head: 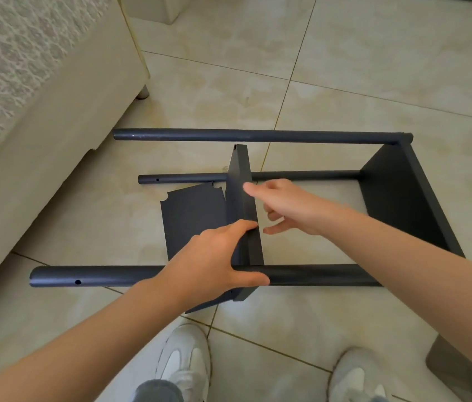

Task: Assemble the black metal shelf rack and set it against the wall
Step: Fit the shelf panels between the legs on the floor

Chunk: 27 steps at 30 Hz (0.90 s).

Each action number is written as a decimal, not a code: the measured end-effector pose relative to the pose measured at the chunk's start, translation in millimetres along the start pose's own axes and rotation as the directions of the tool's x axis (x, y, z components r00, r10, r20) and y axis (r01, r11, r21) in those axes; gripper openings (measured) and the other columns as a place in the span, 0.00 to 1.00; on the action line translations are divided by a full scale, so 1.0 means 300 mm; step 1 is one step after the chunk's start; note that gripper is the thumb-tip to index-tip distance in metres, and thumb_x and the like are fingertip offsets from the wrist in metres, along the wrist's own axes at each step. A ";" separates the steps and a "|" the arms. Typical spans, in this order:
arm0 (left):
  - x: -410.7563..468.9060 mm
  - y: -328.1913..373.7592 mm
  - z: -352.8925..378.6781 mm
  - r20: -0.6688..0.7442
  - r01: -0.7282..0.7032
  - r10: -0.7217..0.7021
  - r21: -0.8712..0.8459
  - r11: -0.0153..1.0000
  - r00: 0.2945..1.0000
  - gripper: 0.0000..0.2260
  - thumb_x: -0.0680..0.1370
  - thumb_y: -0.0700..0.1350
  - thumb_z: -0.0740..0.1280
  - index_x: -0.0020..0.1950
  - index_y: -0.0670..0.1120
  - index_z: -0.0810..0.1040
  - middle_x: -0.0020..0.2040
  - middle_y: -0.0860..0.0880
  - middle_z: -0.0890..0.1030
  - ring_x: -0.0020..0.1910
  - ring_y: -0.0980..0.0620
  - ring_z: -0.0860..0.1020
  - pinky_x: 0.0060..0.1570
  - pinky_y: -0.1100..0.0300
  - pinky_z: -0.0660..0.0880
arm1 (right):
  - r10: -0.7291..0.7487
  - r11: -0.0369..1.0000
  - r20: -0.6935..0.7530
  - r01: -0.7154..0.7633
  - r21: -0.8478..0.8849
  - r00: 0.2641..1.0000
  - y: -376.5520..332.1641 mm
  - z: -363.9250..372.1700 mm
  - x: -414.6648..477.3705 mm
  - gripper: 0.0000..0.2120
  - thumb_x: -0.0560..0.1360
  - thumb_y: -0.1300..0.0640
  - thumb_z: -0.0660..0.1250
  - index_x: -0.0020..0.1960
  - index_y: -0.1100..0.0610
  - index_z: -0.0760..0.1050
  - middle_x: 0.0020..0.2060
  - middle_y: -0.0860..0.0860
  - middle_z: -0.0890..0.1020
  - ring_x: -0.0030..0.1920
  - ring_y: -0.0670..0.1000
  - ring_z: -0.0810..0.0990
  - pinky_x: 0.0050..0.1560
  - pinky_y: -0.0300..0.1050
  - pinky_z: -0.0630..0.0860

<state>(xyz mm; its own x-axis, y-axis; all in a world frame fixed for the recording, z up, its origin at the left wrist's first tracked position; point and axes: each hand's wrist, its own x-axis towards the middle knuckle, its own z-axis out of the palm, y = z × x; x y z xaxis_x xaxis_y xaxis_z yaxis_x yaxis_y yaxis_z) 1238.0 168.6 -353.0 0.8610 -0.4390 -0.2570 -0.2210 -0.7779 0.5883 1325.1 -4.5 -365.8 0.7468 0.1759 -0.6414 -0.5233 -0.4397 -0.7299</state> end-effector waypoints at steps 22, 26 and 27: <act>0.041 -0.055 -0.013 0.047 0.000 -0.003 0.047 0.999 0.999 0.46 0.68 0.67 0.72 0.79 0.66 0.50 0.80 0.57 0.61 0.71 0.49 0.72 0.69 0.51 0.71 | -0.250 0.965 0.045 0.253 -0.069 0.967 -0.023 0.033 0.079 0.05 0.77 0.52 0.68 0.50 0.51 0.73 0.28 0.43 0.81 0.34 0.42 0.83 0.33 0.40 0.80; 0.048 -0.062 -0.017 0.083 0.020 -0.025 0.055 0.998 0.996 0.46 0.69 0.66 0.72 0.79 0.65 0.49 0.80 0.57 0.59 0.56 0.51 0.80 0.61 0.55 0.76 | -0.229 0.968 0.037 0.232 -0.092 0.973 -0.025 0.026 0.102 0.09 0.77 0.46 0.68 0.50 0.51 0.76 0.35 0.49 0.79 0.36 0.47 0.81 0.36 0.42 0.83; 0.049 -0.064 -0.017 0.091 0.022 -0.026 0.043 0.999 0.995 0.46 0.69 0.66 0.73 0.80 0.65 0.49 0.80 0.57 0.59 0.54 0.54 0.81 0.60 0.57 0.77 | -0.215 0.969 0.033 0.218 -0.116 0.976 -0.031 0.022 0.105 0.12 0.78 0.44 0.66 0.51 0.52 0.76 0.35 0.50 0.76 0.32 0.45 0.79 0.35 0.42 0.83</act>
<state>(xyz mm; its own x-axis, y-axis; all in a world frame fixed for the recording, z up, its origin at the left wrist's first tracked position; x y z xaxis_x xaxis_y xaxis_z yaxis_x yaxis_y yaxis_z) 1257.2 179.3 -364.1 0.8211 -0.4576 -0.3412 -0.2211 -0.8061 0.5490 1350.8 10.8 -380.8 0.8281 0.2950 -0.4767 -0.2972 -0.4900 -0.8195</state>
